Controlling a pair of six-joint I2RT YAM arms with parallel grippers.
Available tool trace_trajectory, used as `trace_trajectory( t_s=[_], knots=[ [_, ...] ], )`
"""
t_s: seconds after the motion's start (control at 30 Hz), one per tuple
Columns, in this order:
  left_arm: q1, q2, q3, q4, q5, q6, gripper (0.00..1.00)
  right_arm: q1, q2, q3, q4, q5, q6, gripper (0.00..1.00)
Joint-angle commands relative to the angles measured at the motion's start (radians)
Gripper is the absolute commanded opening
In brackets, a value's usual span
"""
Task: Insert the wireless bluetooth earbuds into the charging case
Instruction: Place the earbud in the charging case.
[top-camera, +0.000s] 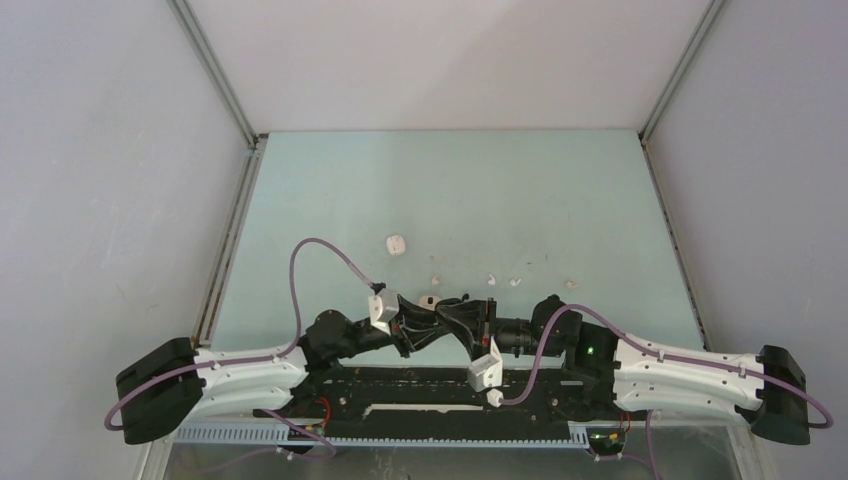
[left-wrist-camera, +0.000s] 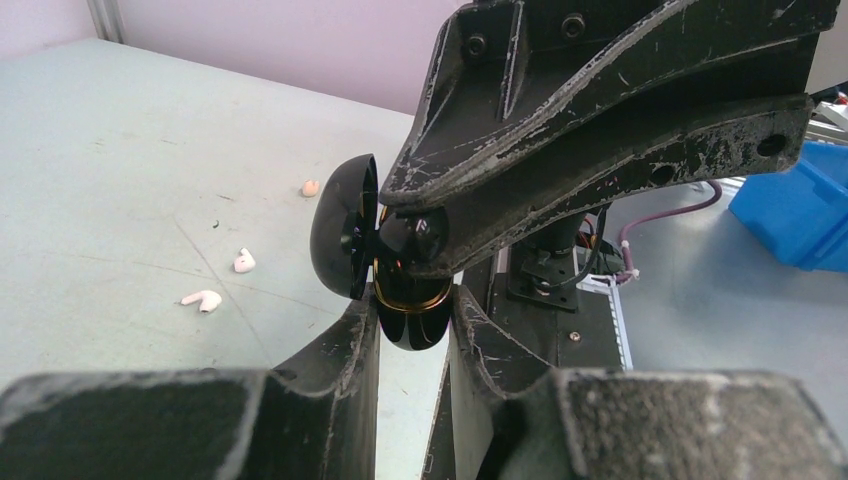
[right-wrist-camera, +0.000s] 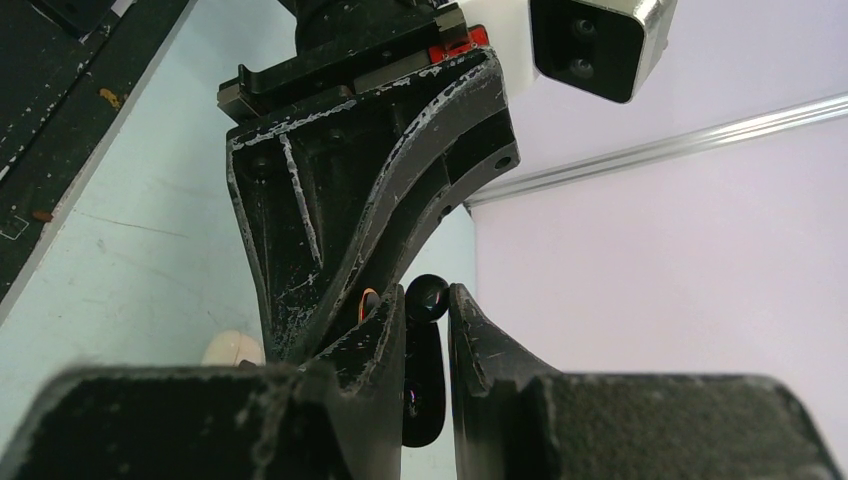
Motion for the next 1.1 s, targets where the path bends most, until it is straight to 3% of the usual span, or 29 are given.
trace_trajectory(
  t_s=[0.0, 0.4, 0.73, 1.07],
  knots=[
    [-0.003, -0.027, -0.006, 0.064, -0.018, 0.028, 0.0, 0.006, 0.01, -0.004, -0.032, 0.002, -0.02, 0.0],
    [-0.003, -0.033, -0.015, 0.064, -0.024, 0.044, 0.0, 0.006, 0.015, -0.005, -0.079, 0.0, -0.041, 0.03],
    [-0.003, -0.035, -0.019, 0.064, -0.03, 0.051, 0.0, 0.005, 0.013, -0.001, -0.1, 0.017, -0.054, 0.18],
    [-0.003, -0.031, -0.023, 0.063, -0.04, 0.053, 0.0, 0.005, 0.011, 0.01, -0.116, 0.026, -0.055, 0.25]
  ],
)
